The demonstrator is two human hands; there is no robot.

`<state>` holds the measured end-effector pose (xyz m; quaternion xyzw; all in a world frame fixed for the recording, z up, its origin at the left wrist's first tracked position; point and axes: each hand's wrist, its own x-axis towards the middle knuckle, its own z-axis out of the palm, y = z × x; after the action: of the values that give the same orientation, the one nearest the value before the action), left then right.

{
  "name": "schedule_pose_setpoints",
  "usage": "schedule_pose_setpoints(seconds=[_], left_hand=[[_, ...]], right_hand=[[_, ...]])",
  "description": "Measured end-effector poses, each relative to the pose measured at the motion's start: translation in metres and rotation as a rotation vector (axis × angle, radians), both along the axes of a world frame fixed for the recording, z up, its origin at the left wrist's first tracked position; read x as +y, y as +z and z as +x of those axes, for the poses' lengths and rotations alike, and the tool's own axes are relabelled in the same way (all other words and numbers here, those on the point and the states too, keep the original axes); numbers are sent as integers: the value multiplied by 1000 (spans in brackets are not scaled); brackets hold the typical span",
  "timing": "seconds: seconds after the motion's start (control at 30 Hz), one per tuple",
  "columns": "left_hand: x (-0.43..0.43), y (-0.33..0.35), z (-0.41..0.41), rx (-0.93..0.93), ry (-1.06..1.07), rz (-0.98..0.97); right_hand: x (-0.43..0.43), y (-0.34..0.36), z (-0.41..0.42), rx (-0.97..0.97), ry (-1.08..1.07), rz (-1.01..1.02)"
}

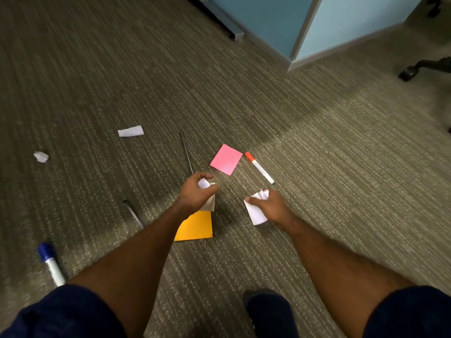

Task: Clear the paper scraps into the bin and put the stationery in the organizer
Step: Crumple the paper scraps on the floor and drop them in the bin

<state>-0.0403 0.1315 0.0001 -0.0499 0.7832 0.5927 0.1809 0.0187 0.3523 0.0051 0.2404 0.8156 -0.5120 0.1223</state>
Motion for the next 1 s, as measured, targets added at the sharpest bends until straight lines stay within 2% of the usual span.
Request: schedule_pose_setpoints(seconds=[0.1,0.3,0.57,0.77,0.87,1.0], left_hand=[[-12,4,1,-43,61,105],[-39,18,0,-166,309,284],[-96,43,6,-76,542,361],[-144,56,15,24,736,382],[-170,65,21,52,845,373],[-208,83,25,60,1001,410]], right_hand=[[-34,13,-21,12,-176,-429],[-96,24,-53,37,-178,-727],[-188,39,-76,-38,-168,-827],[-261,50,-84,-175,86,-943],[-300,58,-84,-209,115,-956],[-350,68,-81,-154,146,-968]])
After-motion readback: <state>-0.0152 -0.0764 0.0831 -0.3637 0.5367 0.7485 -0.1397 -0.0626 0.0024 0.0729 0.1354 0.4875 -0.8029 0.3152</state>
